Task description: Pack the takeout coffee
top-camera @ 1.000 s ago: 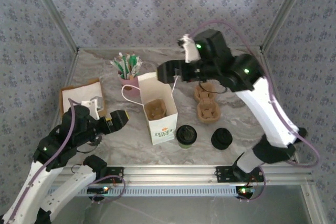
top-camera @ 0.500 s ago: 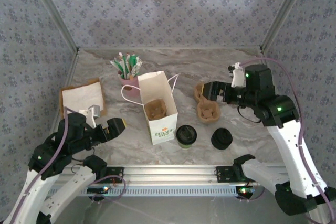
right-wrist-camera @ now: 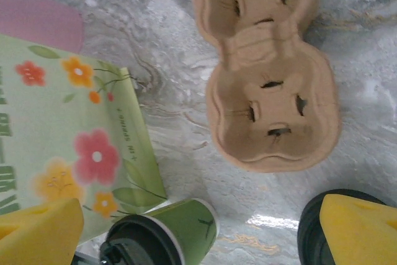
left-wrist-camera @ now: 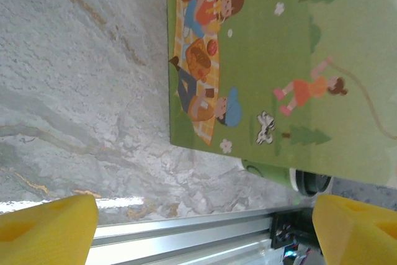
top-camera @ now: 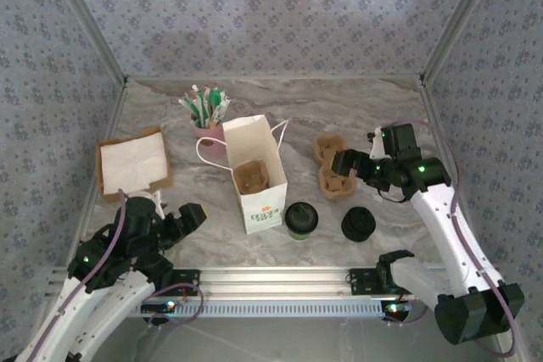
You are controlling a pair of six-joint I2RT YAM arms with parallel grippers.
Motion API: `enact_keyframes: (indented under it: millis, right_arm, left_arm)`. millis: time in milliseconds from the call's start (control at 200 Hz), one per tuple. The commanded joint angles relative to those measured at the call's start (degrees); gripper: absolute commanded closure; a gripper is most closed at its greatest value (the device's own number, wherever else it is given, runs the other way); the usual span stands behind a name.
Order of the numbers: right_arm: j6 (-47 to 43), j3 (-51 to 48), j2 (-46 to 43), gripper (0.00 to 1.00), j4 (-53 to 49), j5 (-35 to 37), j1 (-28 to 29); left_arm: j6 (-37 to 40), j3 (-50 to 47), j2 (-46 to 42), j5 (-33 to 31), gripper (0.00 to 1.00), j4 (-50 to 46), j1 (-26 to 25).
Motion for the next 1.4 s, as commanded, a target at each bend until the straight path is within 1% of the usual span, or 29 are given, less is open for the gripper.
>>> enact_keyframes:
  millis: [0, 75, 185, 375, 530, 645, 700, 779, 859, 944, 1009, 1074, 1204, 1289, 1399]
  right_arm:
    - [1.46, -1.25, -2.68, 0.0, 3.01, -0.83, -0.72]
    - [1.32, -0.65, -2.95, 0.0, 2.02, -0.64, -1.11]
    - [1.57, -0.15, -3.32, 0.0, 1.11, -0.66, -1.56]
    - [1.33, -2.21, -4.05, 0.0, 3.44, -4.45, -2.76]
    - [-0.52, -3.64, -3.73, 0.0, 5.83, -8.49, -3.33]
    - [-1.77, -3.56, -2.73, 0.0, 7.35, -10.11, -3.61]
    - [-1.48, -3.69, -2.78, 0.02, 7.93, -11.11, -3.55]
    - [-1.31, -3.9, -3.18, 0.04, 8.01, -11.71, -3.44]
    - [-1.49, -3.61, -3.43, 0.06, 6.99, -11.45, -3.25]
    - [-1.56, -2.64, -3.43, 0.08, 5.11, -10.46, -2.24]
    - [-2.84, -0.87, -3.25, 0.09, 1.62, -7.29, -0.28]
    - [-4.11, 1.26, -2.84, 0.09, -2.4, -3.1, 2.84]
    - [-4.25, 4.19, -2.78, 0.1, -8.68, 6.15, 11.56]
    - [-2.51, 4.79, -2.78, 0.11, -10.85, 11.69, 17.88]
    - [1.02, 4.25, -2.31, 0.13, -11.35, 16.81, 25.07]
  left_arm:
    - [-3.57, -0.91, -1.47, -1.41, 0.12, 1.45, -1.52]
    - [-2.59, -1.35, -0.55, -1.17, 0.12, 2.3, -1.76]
    - [0.11, -1.38, 3.43, 0.23, 0.12, 4.31, -2.04]
    - [5.82, -0.92, 7.38, 1.41, 0.17, 3.66, -4.22]
    - [10.42, -0.59, 9.07, 4.66, 0.19, 0.13, -4.62]
    - [12.94, -1.02, 9.99, 7.7, 0.19, 0.08, -5.28]
    - [13.69, -1.35, 10.06, 8.59, 0.2, 0.39, -5.77]
    - [14.23, -1.77, 9.7, 8.55, 0.22, 0.57, -7.2]
    - [14.42, -2.0, 9.46, 7.34, 0.24, 1.74, -9.27]
    - [14.07, -2.27, 9.71, 5.08, 0.24, 4.18, -12.13]
    - [13.66, -2.47, 10.84, 2.86, 0.24, 6.33, -14.97]
    - [13.32, -2.76, 12.58, 0.42, 0.25, 8.27, -17.84]
    - [11.52, -4.25, 14.85, -3.37, 0.25, 12.7, -23.03]
    - [10.07, -5.56, 15.15, -4.93, 0.25, 15.25, -25.11]
    - [8.15, -6.44, 15.91, -6.95, 0.25, 17.69, -26.8]
